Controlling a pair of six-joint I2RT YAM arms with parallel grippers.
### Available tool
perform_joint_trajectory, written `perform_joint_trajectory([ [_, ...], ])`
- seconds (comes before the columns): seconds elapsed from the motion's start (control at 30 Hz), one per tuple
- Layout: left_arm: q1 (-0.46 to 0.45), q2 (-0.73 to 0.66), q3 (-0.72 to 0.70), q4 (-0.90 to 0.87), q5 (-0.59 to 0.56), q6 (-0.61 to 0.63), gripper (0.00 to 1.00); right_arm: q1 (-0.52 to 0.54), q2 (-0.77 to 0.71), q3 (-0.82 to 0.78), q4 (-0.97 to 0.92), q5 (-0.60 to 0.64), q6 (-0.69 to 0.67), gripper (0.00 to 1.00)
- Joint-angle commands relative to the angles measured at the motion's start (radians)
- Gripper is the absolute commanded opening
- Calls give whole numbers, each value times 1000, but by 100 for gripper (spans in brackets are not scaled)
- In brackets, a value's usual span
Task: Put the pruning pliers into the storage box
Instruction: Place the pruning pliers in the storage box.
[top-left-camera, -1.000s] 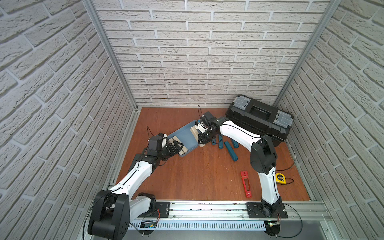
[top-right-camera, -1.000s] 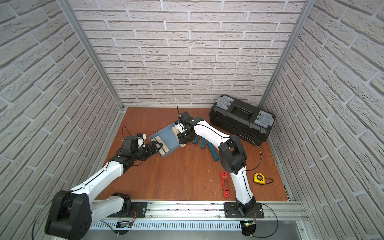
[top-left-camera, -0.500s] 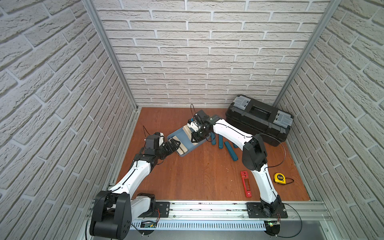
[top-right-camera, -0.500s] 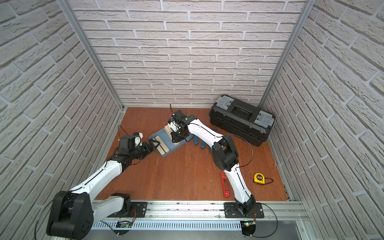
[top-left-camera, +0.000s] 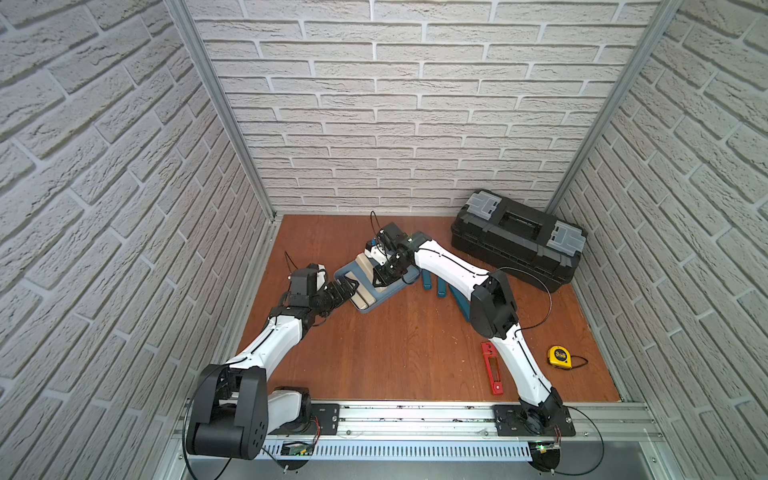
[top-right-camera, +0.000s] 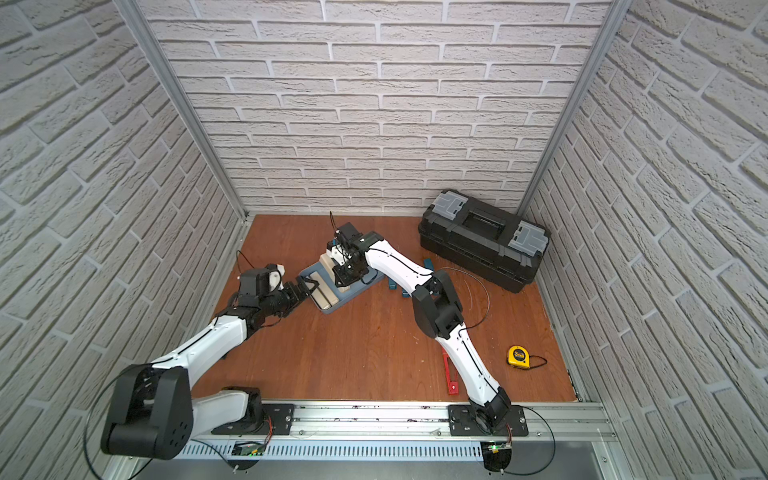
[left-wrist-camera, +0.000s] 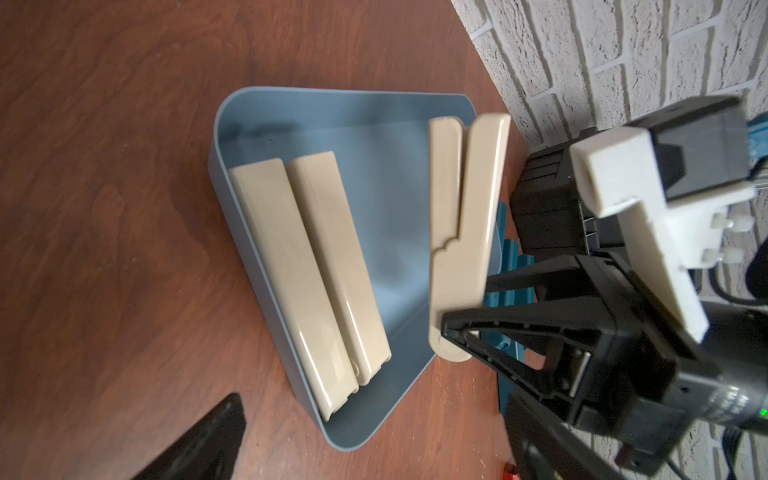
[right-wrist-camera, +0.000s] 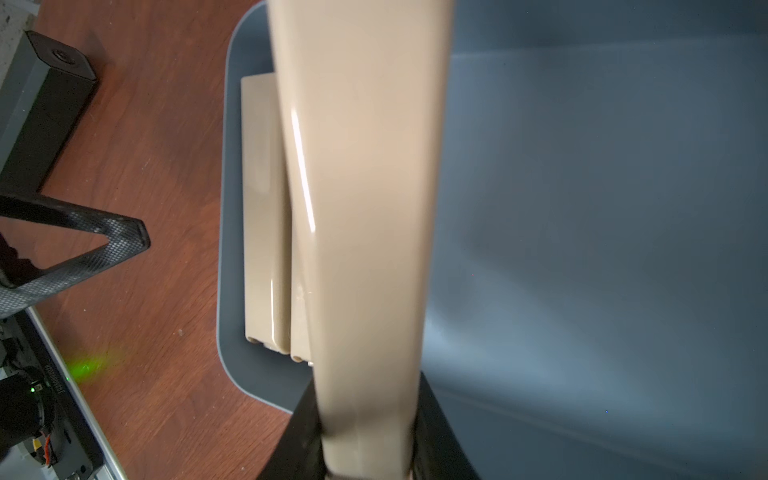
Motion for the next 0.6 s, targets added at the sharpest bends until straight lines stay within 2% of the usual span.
perform_joint_trajectory([
  [0.0, 12, 21, 1, 71, 16, -4, 98, 8, 18, 45, -2, -15, -7, 3],
  [0.57, 21, 140, 4, 201, 26, -31, 98, 8, 79, 72, 11, 3, -3, 3],
])
